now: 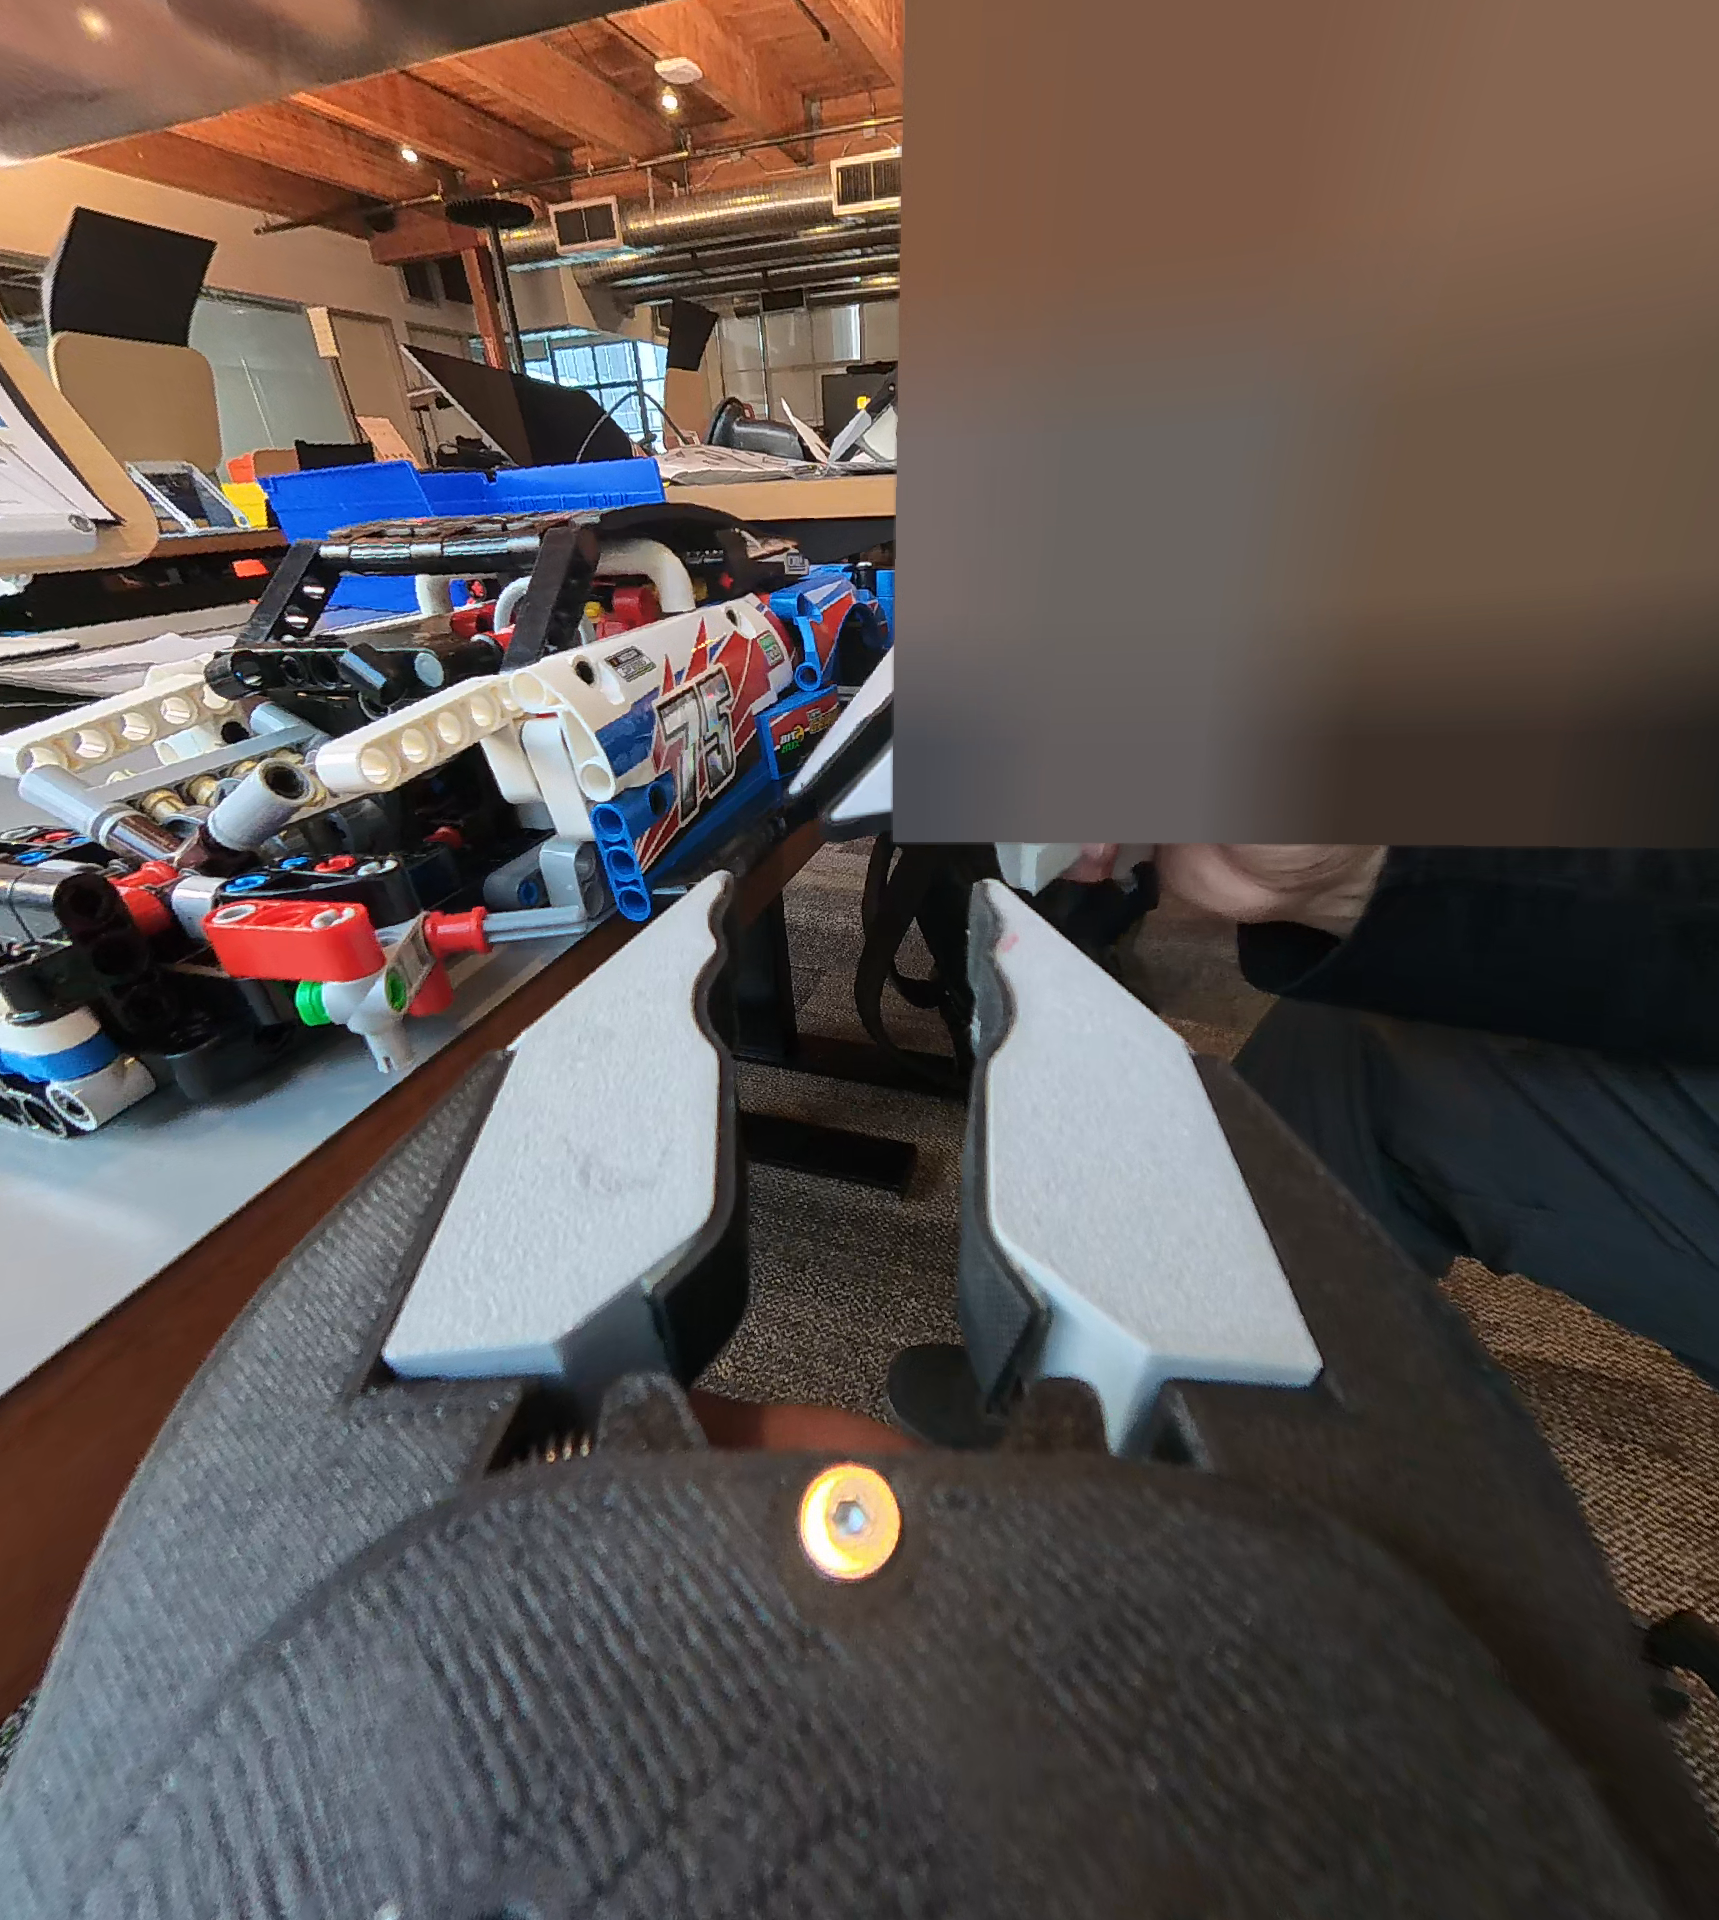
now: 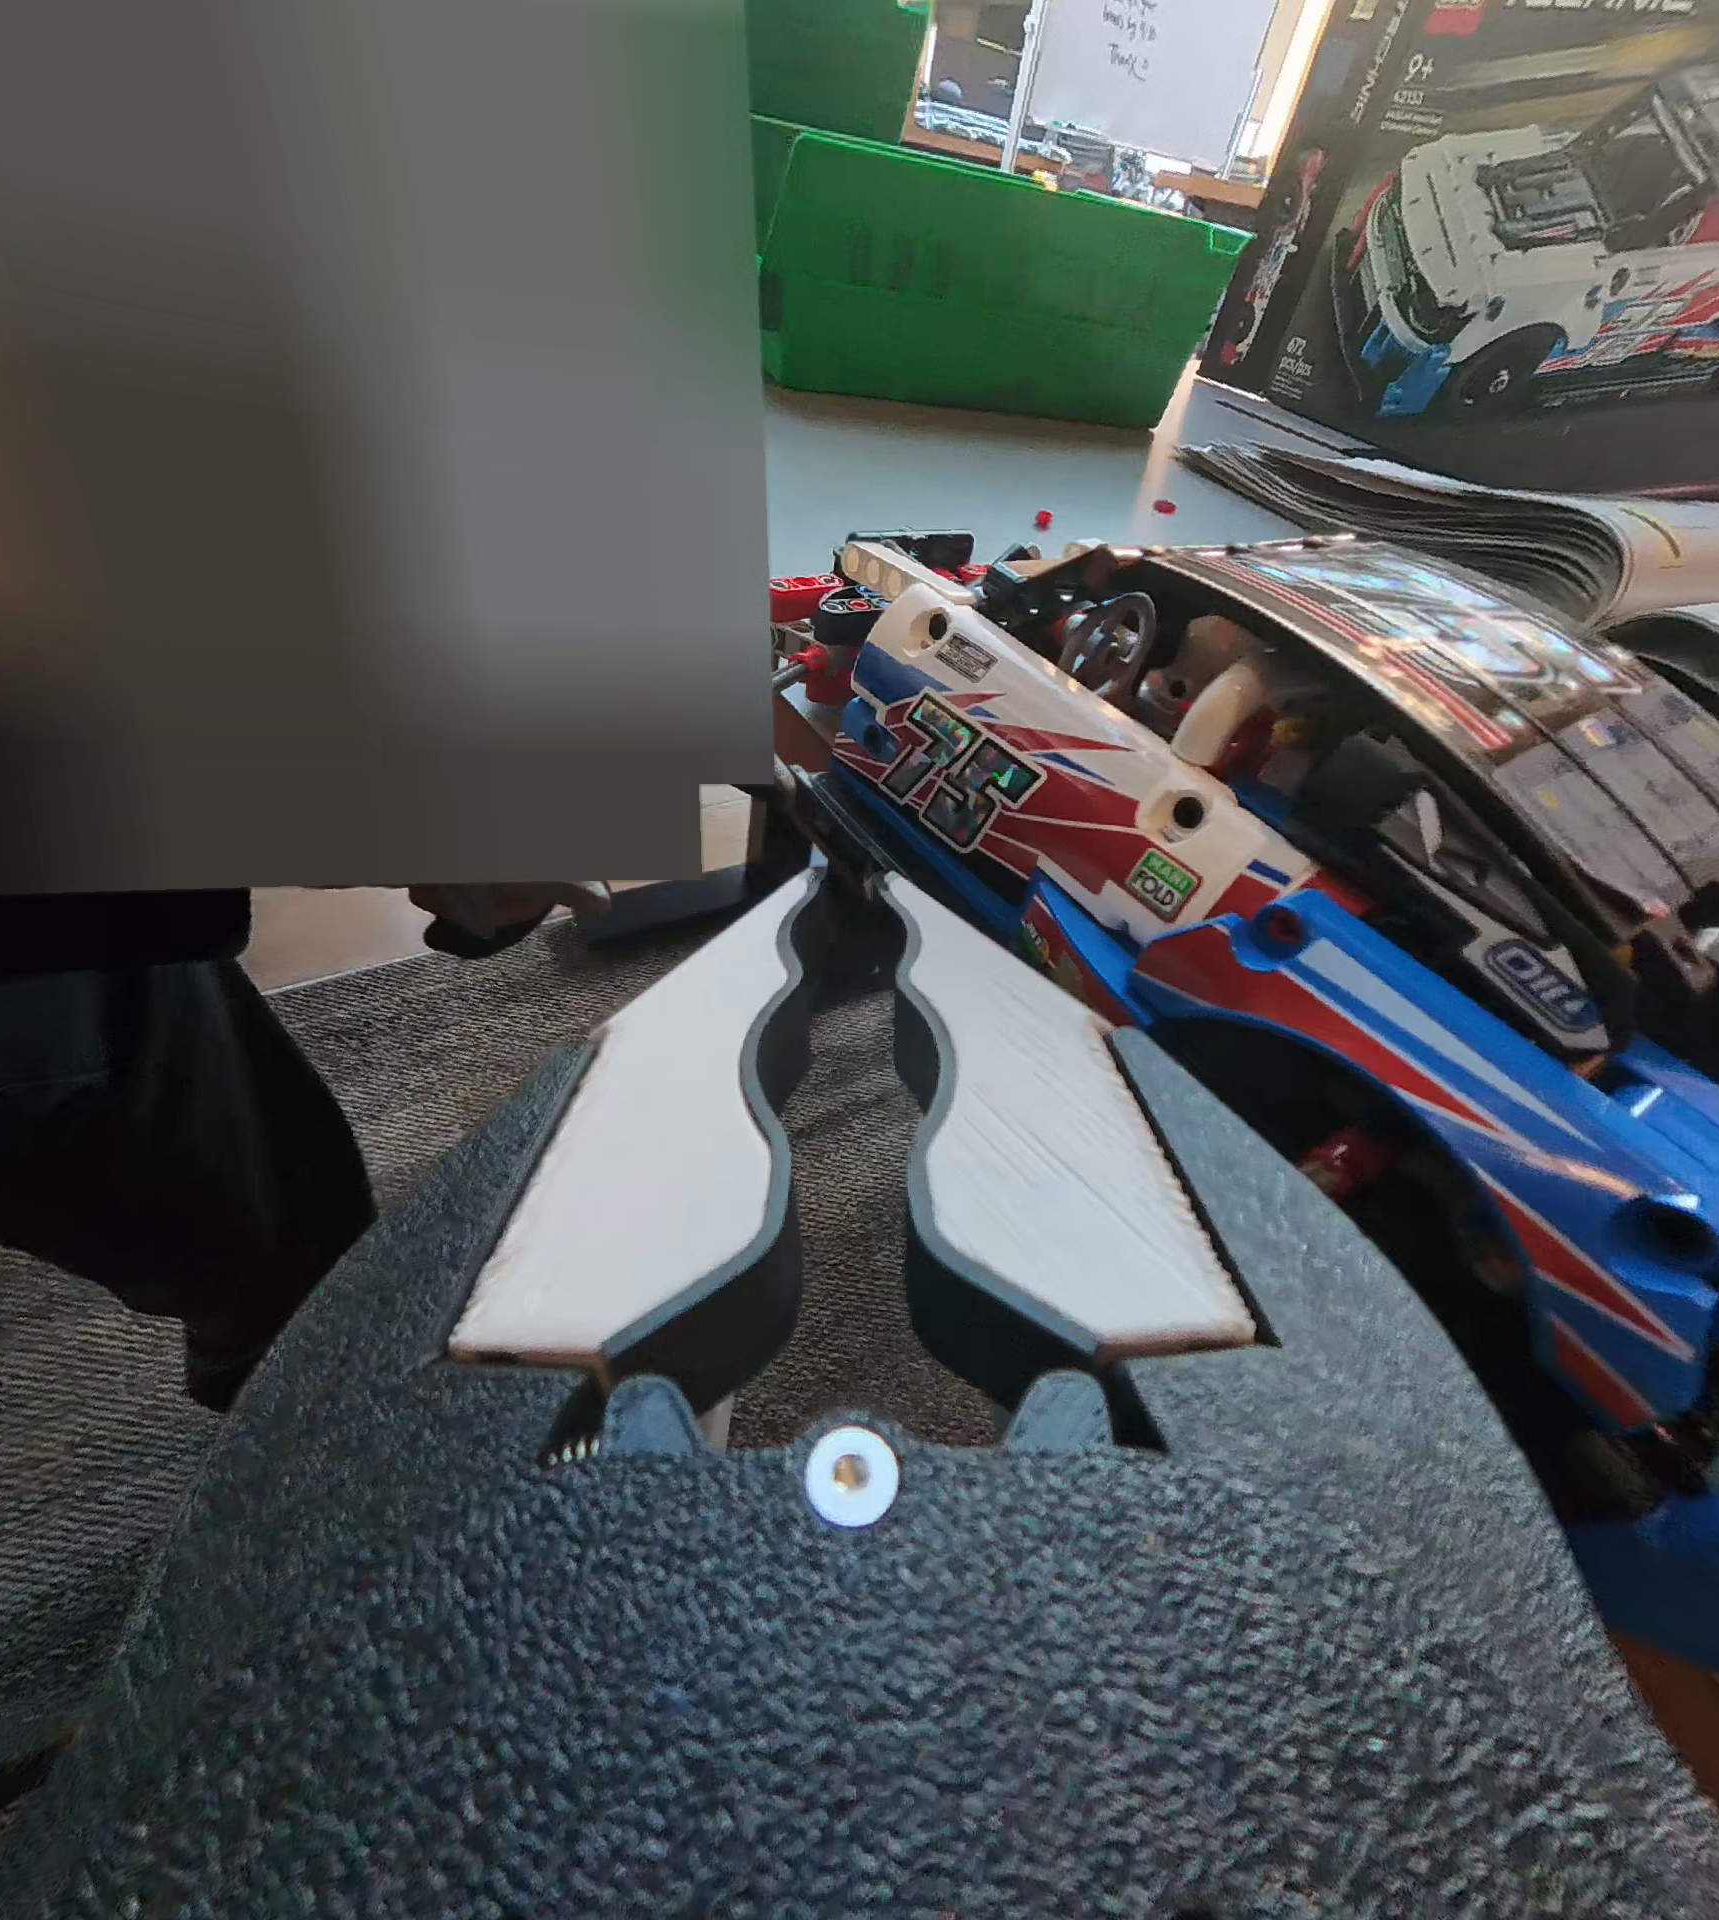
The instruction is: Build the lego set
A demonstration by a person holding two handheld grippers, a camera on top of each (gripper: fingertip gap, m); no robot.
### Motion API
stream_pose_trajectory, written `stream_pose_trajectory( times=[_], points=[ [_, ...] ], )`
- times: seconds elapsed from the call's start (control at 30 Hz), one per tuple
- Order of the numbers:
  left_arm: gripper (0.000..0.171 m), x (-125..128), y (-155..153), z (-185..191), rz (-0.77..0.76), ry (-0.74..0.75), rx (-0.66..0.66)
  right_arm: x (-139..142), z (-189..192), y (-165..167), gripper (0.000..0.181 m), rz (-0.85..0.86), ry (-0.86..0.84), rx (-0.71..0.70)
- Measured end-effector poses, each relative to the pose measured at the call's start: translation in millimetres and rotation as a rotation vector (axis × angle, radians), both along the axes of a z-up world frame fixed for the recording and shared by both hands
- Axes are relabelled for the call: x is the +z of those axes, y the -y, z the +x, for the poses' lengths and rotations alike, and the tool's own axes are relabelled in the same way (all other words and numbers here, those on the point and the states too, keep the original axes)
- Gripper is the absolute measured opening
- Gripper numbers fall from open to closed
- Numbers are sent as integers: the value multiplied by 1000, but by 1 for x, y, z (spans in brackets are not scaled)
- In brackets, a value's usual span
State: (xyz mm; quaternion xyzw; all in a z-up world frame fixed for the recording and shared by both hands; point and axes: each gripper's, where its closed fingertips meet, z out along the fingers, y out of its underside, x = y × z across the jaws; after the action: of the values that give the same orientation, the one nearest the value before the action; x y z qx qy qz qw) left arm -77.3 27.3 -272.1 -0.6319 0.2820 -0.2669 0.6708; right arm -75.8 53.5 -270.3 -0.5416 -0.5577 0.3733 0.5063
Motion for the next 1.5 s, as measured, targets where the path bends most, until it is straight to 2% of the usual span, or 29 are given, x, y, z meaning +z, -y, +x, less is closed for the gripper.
stream_pose_trajectory(
  times=[0.33,0.6,1.0,1.17,1.4,1.5],
  points=[
    [40,-1,0,1,-2,-2,-6,-2,2,2,14,181,102,-109],
    [41,0,1,2,1,0,-6,-3,2,1,14,167,104,-125],
    [38,0,2,4,7,-1,-16,2,9,-2,7,261,116,-190],
    [38,0,2,6,7,4,-19,-2,11,-2,15,177,107,-191],
    [40,-1,3,9,9,-6,-25,-4,15,0,19,-11,55,-269],
    [48,-1,1,9,0,-4,-15,-3,19,-4,15,-11,34,-306]
  ],
)
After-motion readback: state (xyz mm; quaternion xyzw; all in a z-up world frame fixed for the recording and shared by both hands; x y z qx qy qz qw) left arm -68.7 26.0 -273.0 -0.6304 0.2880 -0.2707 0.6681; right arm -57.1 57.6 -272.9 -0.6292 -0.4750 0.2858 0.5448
